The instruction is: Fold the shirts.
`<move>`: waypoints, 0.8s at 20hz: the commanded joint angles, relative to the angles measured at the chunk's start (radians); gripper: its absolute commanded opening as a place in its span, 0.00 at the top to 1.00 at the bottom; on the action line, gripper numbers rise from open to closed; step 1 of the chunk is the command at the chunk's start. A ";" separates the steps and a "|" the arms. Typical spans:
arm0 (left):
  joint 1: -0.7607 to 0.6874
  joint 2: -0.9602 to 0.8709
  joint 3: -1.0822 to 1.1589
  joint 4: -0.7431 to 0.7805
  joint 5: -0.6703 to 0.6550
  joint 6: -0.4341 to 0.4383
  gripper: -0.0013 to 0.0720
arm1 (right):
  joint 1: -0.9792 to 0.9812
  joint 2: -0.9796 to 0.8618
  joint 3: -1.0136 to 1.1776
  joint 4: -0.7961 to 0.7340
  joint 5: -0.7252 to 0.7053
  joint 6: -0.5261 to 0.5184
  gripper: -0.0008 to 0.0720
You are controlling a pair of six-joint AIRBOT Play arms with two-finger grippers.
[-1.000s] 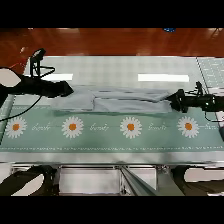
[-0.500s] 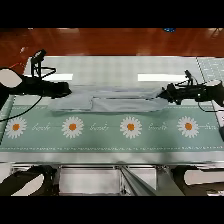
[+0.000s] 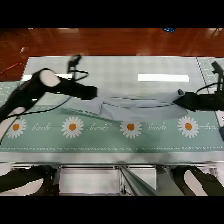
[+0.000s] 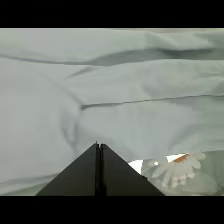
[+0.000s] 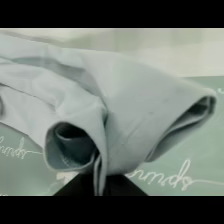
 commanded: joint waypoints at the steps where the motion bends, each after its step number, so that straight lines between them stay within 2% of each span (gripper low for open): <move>1: -0.211 -0.250 0.198 -0.015 -0.021 0.001 0.96 | 0.001 0.230 -0.030 -0.021 0.064 0.102 0.95; 4: -0.354 -0.446 0.425 -0.015 -0.079 -0.055 0.96 | 0.001 0.297 -0.030 -0.002 0.084 0.146 0.95; 8: -0.498 -0.628 0.678 -0.015 -0.198 -0.059 0.96 | 0.001 0.306 -0.030 0.025 0.098 0.146 0.95; 10: -0.537 -0.668 0.730 -0.015 -0.206 -0.063 0.96 | 0.001 0.306 -0.030 0.025 0.095 0.146 0.95; 13: -0.506 -0.661 0.742 -0.014 -0.243 -0.062 0.96 | 0.001 0.306 -0.030 0.025 0.087 0.148 0.95; 16: -0.366 -0.605 0.741 -0.014 -0.295 -0.081 0.96 | 0.002 0.305 -0.030 0.039 0.080 0.156 0.95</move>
